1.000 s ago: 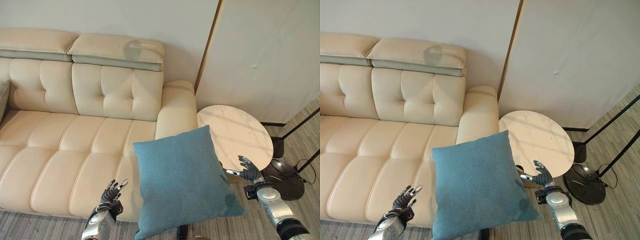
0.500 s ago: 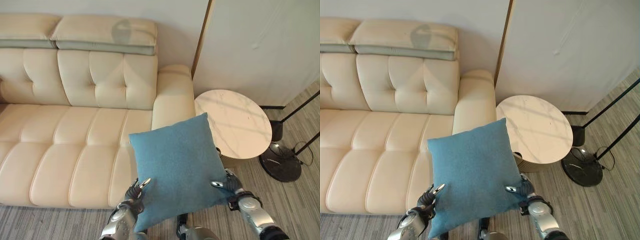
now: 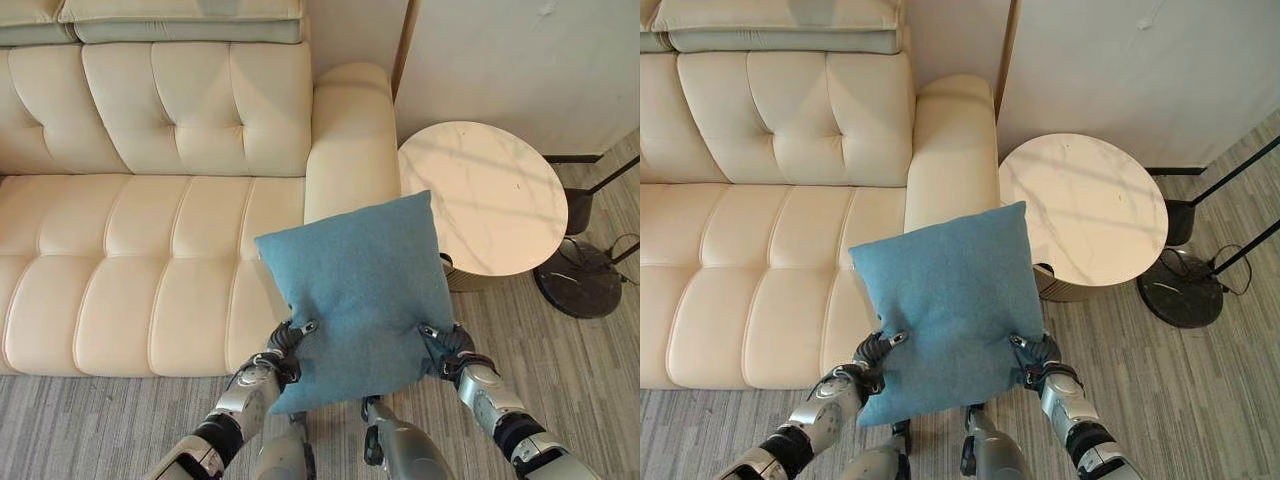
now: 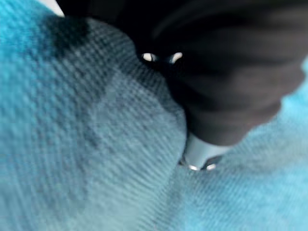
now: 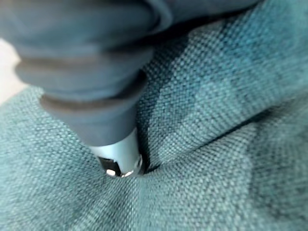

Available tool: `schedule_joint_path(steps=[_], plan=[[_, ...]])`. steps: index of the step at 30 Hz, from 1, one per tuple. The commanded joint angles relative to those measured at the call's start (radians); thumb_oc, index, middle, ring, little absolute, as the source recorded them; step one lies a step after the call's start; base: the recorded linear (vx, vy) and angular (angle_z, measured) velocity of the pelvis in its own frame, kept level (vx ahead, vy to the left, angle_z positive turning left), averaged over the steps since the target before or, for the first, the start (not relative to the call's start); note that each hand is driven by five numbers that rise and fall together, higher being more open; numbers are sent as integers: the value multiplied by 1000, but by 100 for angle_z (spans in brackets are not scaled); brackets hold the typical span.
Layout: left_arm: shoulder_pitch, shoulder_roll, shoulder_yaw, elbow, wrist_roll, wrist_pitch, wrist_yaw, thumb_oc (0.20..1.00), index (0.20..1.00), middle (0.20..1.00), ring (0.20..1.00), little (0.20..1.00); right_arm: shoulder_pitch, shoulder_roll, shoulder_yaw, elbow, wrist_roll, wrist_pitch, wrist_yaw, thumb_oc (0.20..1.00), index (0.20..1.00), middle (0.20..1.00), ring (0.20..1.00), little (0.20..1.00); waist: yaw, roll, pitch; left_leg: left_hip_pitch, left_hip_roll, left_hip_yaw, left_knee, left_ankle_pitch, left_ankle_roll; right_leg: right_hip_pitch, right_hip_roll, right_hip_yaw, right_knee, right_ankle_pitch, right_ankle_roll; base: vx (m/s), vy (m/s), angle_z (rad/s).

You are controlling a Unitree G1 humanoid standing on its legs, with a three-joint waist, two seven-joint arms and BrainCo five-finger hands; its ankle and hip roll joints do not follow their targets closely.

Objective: Pick up all the scattered cushions and arrange them neatly on the sofa.

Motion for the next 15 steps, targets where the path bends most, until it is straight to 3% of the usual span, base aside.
schedule_joint_path(steps=[1, 3, 4, 7, 15], plan=[[-28, -126, -145, -153, 83, 22, -134, 200, 200, 200, 200, 200, 9, 132, 103, -162, -24, -2, 83, 200, 200, 200, 200, 200, -8, -38, -11, 11, 4, -29, -8, -33, -7, 95, -36, 1, 1, -152, 68, 7, 57, 2], [-17, -115, -139, -186, 78, 22, -134, 200, 200, 200, 200, 200, 21, 124, 94, -187, -27, -6, 83, 200, 200, 200, 200, 200, -8, -40, -13, 19, 2, -27, -8, -37, -4, 101, -37, 1, 1, -152, 70, 0, 87, 3], [24, -54, -93, -299, 105, 15, -120, 200, 200, 200, 200, 200, 74, 98, 64, -322, -36, -18, 78, 200, 200, 200, 200, 200, -6, -46, -28, 42, -3, -19, -8, -53, 4, 117, -42, 6, 1, -149, 78, 6, 128, 0], [79, -4, -26, -403, 138, 7, -110, 200, 200, 200, 200, 200, 143, 65, 27, -479, -57, -39, 81, 200, 200, 200, 200, 200, -1, -54, -50, 66, -13, -12, -8, -71, 17, 134, -51, 9, 1, -145, 88, 1, 136, -5], [227, 76, 136, -648, 219, -32, -96, 200, 200, 200, 200, 200, 307, 26, -27, -760, -146, -61, 118, 200, 200, 200, 200, 200, 5, -68, -89, 101, -55, -15, -8, -98, 53, 163, -89, 16, 1, -114, 125, -33, 187, -2]])
